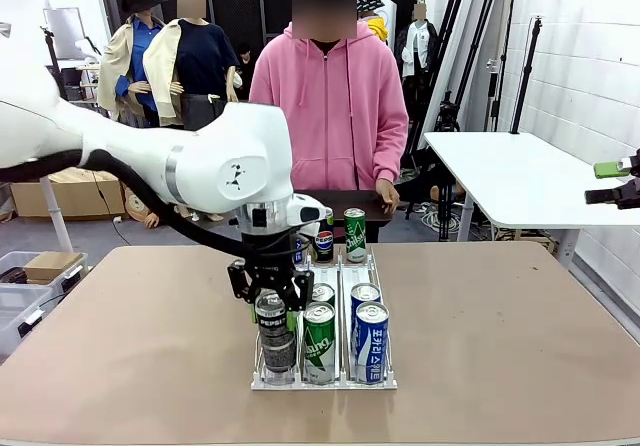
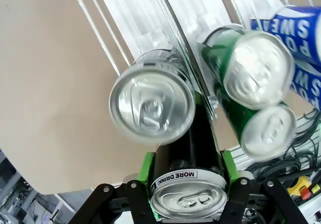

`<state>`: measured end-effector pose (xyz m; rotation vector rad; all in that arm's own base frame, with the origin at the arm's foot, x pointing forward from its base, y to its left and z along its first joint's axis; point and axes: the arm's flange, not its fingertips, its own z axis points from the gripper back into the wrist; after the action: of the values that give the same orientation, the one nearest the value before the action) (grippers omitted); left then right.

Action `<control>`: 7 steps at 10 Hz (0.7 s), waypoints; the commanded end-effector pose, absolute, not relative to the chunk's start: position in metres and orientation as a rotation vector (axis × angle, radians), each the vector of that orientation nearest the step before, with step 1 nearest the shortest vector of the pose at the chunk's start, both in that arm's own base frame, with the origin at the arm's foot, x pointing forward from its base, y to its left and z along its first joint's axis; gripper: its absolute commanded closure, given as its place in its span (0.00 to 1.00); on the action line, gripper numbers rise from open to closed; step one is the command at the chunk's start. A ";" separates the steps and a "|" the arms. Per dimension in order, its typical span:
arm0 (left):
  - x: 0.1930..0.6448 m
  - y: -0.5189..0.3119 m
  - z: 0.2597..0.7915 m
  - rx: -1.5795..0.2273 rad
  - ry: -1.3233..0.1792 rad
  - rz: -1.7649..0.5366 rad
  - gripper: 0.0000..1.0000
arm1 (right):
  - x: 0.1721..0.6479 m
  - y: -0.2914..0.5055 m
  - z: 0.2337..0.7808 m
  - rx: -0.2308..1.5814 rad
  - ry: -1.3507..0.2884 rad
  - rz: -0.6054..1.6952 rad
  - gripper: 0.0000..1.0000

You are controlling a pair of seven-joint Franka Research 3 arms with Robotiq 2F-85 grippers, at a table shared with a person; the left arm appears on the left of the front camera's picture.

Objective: Retrieve and hand over the desired beverage to the person.
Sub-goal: Pick up a can of the same type that the person held from the Automatic Can Dispenser.

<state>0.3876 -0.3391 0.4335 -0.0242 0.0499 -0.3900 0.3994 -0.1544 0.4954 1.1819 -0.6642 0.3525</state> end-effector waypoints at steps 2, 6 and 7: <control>0.360 -0.349 0.488 0.014 0.012 -0.384 1.00 | 0.399 -0.154 0.495 1.191 -0.667 0.357 0.00; 0.334 -0.341 0.556 0.053 -0.006 -0.357 1.00 | 0.399 -0.154 0.495 1.191 -0.667 0.357 0.00; 0.329 -0.331 0.571 0.048 -0.005 -0.364 1.00 | 0.399 -0.154 0.495 1.191 -0.667 0.357 0.00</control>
<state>0.3285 -0.3410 0.5556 0.0378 0.0074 -0.3771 0.3994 -0.1543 0.4953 1.1822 -0.6636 0.3524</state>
